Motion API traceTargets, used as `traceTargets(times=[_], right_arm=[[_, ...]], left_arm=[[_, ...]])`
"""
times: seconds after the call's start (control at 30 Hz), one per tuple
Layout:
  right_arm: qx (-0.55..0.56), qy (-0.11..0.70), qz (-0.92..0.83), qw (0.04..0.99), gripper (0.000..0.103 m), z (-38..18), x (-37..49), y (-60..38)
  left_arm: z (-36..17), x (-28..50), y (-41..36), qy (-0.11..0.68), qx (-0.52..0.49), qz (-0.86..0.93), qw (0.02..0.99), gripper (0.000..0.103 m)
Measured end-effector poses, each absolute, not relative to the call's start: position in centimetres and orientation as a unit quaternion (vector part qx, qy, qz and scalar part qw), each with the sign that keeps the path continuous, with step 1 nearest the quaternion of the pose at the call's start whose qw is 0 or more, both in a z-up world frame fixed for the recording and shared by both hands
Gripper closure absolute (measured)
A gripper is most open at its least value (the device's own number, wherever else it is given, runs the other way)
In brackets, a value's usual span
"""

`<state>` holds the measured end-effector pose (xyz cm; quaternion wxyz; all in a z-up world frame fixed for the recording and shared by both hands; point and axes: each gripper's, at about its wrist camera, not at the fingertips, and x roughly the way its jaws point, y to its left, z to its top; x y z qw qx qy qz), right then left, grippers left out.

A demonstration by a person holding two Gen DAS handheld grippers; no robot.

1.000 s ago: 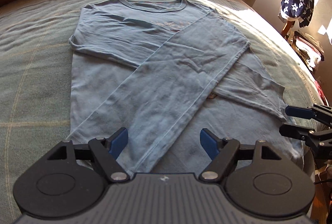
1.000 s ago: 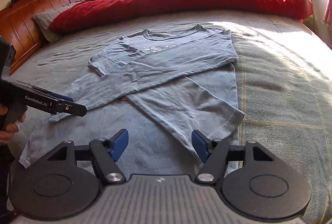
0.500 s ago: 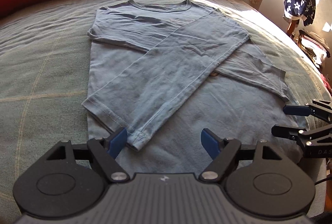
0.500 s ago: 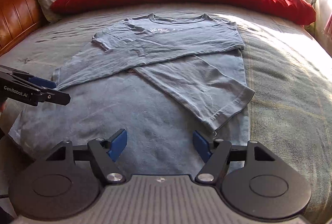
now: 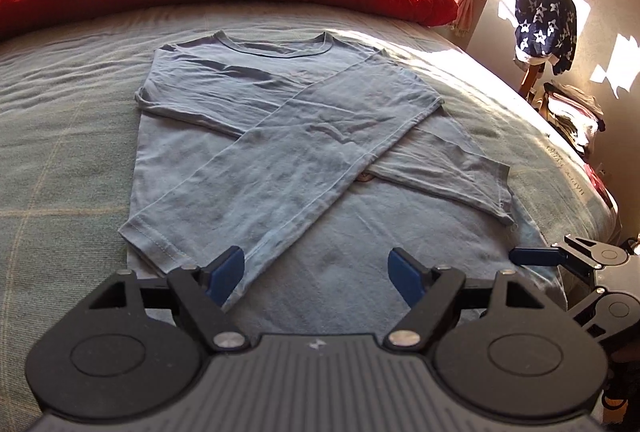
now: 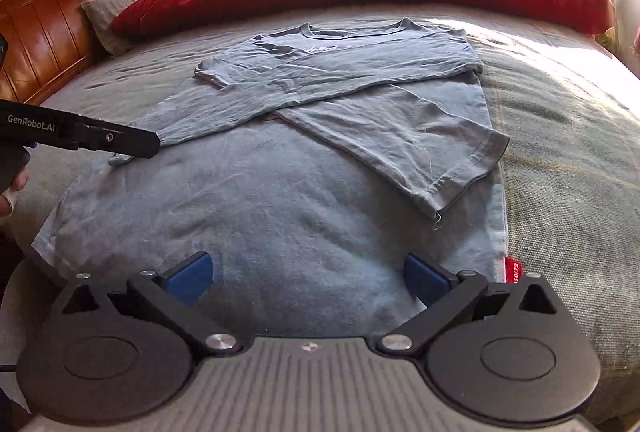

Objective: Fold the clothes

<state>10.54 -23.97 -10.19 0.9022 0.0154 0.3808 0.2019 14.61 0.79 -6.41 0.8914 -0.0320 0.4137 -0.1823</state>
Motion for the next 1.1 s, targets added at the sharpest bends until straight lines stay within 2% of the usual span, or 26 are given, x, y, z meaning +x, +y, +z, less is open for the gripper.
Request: traceTargets(times=[0.2, 0.6, 0.83, 1.1], right_arm=[[0.056, 0.373, 0.208, 0.902, 0.0, -10.4, 10.7, -25.0], [0.03, 0.364, 0.201, 0.909, 0.0, -10.6, 10.2, -24.4], [0.018, 0.365, 0.197, 0.91, 0.0, -10.7, 10.1, -24.0], [-0.003, 0.369, 0.192, 0.909, 0.0, -10.8, 10.1, -23.4]], left_arm=[[-7.0, 12.7, 1.6, 0.434, -0.049, -0.189, 0.879, 0.024], [-6.5, 13.6, 1.3, 0.383, -0.048, -0.155, 0.909, 0.023], [-7.0, 11.7, 2.2, 0.411, -0.073, -0.162, 0.894, 0.022], [-5.8, 10.9, 0.1, 0.406, 0.016, -0.147, 0.902, 0.02]])
